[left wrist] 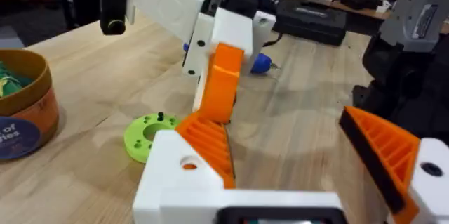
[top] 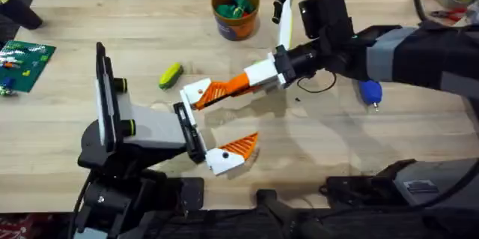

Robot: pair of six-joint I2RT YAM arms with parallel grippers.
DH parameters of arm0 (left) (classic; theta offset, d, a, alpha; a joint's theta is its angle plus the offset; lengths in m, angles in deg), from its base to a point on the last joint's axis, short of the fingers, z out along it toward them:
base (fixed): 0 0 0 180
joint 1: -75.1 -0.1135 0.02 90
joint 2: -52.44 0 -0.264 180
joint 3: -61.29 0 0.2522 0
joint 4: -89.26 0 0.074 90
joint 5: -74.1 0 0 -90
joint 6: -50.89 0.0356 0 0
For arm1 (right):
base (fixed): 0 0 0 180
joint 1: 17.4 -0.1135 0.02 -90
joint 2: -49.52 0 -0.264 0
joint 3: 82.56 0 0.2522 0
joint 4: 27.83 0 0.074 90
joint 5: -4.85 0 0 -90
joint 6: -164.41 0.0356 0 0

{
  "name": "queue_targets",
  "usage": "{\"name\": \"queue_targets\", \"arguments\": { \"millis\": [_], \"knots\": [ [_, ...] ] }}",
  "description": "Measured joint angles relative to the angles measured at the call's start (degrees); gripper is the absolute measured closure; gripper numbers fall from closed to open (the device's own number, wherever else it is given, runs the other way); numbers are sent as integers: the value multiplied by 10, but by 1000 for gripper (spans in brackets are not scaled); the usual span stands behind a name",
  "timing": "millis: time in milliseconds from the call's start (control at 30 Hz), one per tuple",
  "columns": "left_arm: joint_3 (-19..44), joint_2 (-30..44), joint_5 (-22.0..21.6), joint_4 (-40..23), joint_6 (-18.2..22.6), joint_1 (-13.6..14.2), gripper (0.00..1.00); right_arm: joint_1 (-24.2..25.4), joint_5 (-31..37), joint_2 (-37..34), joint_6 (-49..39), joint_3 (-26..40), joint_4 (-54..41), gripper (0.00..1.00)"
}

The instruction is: Pick up the gripper from the table and insert it into the empty holder that is missing its gripper. Then pick up a screw, insert it into the mounting hole, and use the screwdriver to tighten it. Finally, clean up the table by picking up the vegetable and placing it into the bucket.

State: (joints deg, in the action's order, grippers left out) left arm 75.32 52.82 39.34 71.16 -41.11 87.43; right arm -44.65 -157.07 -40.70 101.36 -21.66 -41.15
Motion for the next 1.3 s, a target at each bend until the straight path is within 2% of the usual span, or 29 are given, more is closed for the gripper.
{"name": "queue_targets", "arguments": {
  "millis": [233,400,600,867,1300],
  "knots": [
    [0,0,0,0,0,0,14,0,-2,0,6,0,0,984],
    [0,0,0,0,0,0,14,0,6,0,43,0,12,984],
    [0,0,-19,2,0,-2,14,-5,25,0,116,-7,77,984],
    [0,0,-26,2,-4,-2,14,-15,38,0,224,-76,265,985],
    [0,0,-51,5,-11,-10,14,-39,94,6,281,-82,304,973]
  ]
}}
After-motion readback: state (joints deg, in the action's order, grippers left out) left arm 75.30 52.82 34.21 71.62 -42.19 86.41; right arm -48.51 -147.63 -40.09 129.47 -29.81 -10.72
